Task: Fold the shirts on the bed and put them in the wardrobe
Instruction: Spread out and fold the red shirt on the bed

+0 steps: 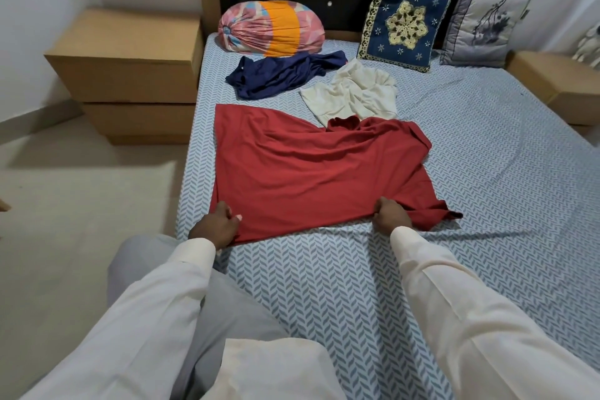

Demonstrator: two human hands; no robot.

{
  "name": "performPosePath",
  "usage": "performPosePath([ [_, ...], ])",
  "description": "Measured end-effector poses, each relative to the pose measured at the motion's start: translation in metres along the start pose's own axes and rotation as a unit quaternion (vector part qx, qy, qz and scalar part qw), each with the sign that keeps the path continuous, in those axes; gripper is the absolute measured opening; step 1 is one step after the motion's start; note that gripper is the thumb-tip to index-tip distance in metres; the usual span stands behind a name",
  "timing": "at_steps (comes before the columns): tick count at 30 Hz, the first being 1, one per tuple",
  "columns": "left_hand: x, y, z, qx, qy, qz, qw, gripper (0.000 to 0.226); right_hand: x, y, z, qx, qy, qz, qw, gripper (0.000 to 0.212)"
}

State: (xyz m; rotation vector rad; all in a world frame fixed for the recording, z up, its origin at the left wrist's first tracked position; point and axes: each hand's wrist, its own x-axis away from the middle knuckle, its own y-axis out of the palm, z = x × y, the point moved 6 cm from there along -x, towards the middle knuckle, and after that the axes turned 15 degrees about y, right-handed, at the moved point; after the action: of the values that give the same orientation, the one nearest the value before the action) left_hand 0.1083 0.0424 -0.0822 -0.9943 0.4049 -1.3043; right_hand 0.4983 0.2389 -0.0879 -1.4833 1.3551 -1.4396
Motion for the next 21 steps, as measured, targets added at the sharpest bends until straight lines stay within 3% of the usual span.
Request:
performPosePath([
  [3,-0.005,0.008,0.005,-0.104,0.034,-0.049,0.993,0.061,-0.001,0.004,0.001,0.017,-0.006,-0.003,1.000,0.022],
  [8,-0.008,0.015,0.009,-0.178,0.058,-0.086,0.979,0.058,0.003,0.010,0.000,0.039,-0.020,-0.004,0.999,0.023],
  [13,-0.009,0.012,-0.002,-0.210,0.025,-0.045,0.976,0.037,0.007,0.009,-0.001,0.034,-0.013,-0.011,0.999,0.027],
  [21,-0.004,0.005,-0.010,-0.195,-0.048,0.003,0.980,0.036,0.006,0.007,-0.001,0.046,-0.012,-0.012,0.999,0.029],
])
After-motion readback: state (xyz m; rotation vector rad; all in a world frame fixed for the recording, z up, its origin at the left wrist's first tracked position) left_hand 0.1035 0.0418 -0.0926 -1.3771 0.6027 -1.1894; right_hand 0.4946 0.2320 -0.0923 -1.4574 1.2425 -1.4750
